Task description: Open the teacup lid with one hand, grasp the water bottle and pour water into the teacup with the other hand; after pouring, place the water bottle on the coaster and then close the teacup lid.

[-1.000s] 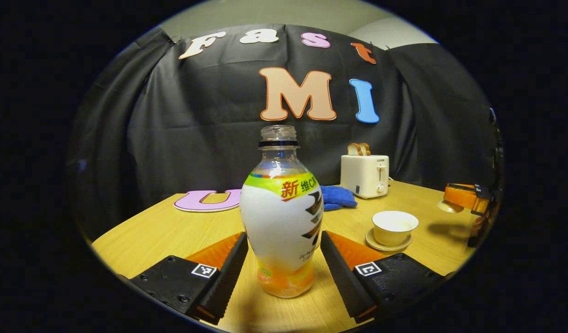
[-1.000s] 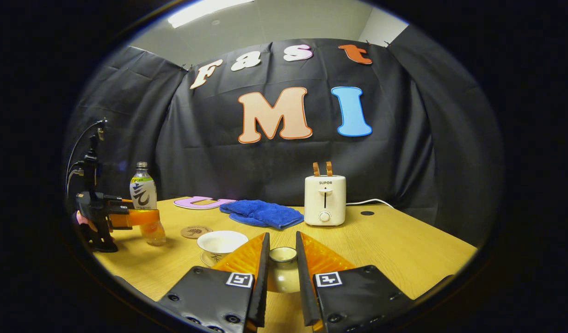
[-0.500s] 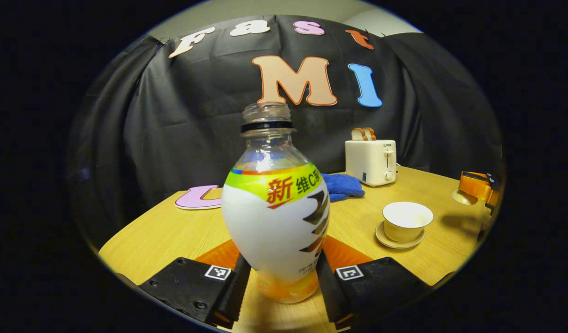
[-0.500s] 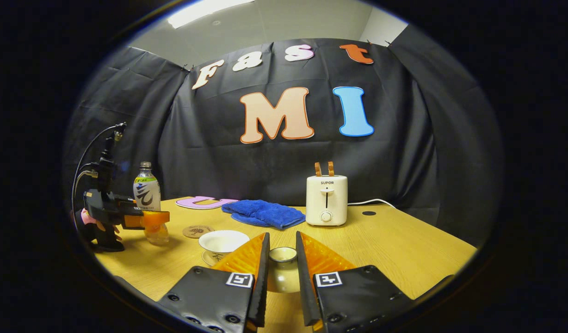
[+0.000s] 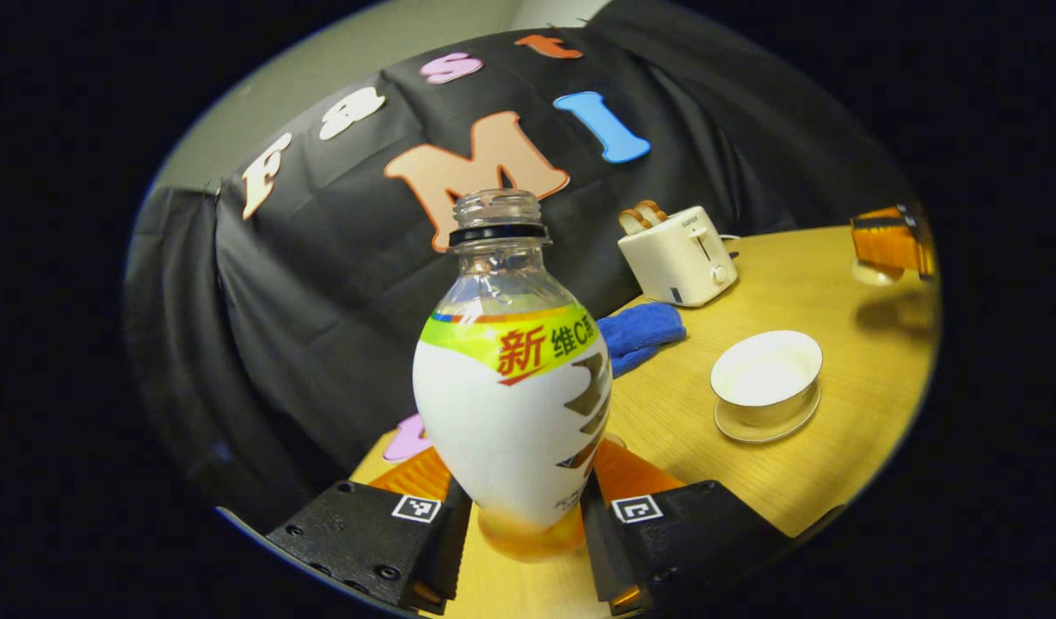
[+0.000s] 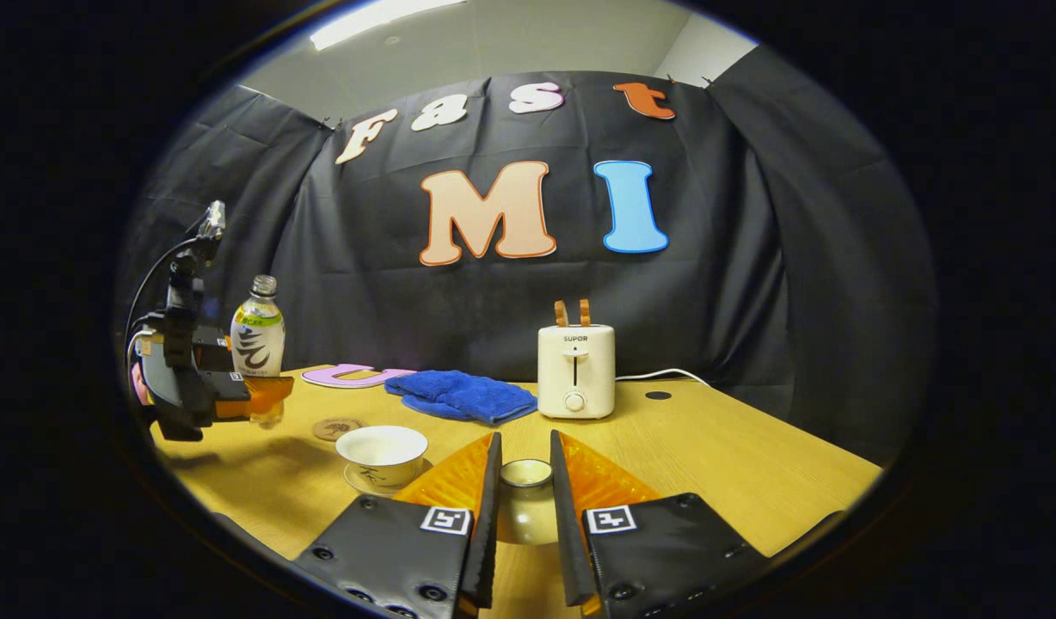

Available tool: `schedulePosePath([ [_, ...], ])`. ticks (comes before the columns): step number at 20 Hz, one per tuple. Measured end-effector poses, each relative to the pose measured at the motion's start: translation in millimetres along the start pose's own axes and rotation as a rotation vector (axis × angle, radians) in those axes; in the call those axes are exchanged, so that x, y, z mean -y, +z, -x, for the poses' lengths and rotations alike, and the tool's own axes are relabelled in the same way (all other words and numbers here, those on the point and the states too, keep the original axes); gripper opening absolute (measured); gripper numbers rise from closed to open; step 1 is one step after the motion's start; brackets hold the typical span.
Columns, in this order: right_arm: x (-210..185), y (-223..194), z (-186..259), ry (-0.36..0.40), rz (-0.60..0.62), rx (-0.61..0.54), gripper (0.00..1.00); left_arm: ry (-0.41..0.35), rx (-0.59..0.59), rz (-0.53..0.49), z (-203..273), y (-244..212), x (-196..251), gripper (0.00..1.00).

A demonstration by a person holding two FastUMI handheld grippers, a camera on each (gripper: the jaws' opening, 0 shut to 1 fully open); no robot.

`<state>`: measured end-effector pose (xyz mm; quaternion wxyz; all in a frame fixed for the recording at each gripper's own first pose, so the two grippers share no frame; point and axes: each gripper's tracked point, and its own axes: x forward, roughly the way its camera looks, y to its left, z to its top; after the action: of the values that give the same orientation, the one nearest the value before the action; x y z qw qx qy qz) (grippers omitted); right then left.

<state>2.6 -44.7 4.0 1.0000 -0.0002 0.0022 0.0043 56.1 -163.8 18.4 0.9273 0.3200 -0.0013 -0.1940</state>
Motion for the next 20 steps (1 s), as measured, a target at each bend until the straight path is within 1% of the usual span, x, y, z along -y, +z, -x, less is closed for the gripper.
schedulePosePath([
  [2,3,0,0,-0.009,0.001,0.001,0.35,0.015,0.002,-0.158,-4,7,1,0.57],
  [3,6,0,-1,-0.012,0.0,0.001,0.34,0.011,-0.001,-0.22,-6,10,3,0.56],
  [5,11,1,-1,-0.02,0.0,0.001,0.34,0.007,-0.015,-0.316,-10,11,6,0.57],
  [8,29,2,-3,-0.051,0.001,0.003,0.34,0.025,-0.038,-0.477,-18,14,1,0.57],
  [9,32,1,-2,-0.06,0.002,0.003,0.35,0.025,-0.044,-0.527,-23,15,0,0.57],
  [10,35,2,-2,-0.066,0.002,0.004,0.34,0.026,-0.05,-0.573,-23,14,-2,0.57],
  [13,37,1,-2,-0.072,0.003,0.004,0.34,0.032,-0.072,-0.723,-32,14,-8,0.55],
  [16,37,1,-3,-0.072,0.003,0.004,0.34,0.024,-0.088,-0.853,-37,15,-11,0.57],
  [20,38,1,-3,-0.071,0.003,0.005,0.35,0.003,-0.103,-0.97,-42,15,-12,0.57],
])
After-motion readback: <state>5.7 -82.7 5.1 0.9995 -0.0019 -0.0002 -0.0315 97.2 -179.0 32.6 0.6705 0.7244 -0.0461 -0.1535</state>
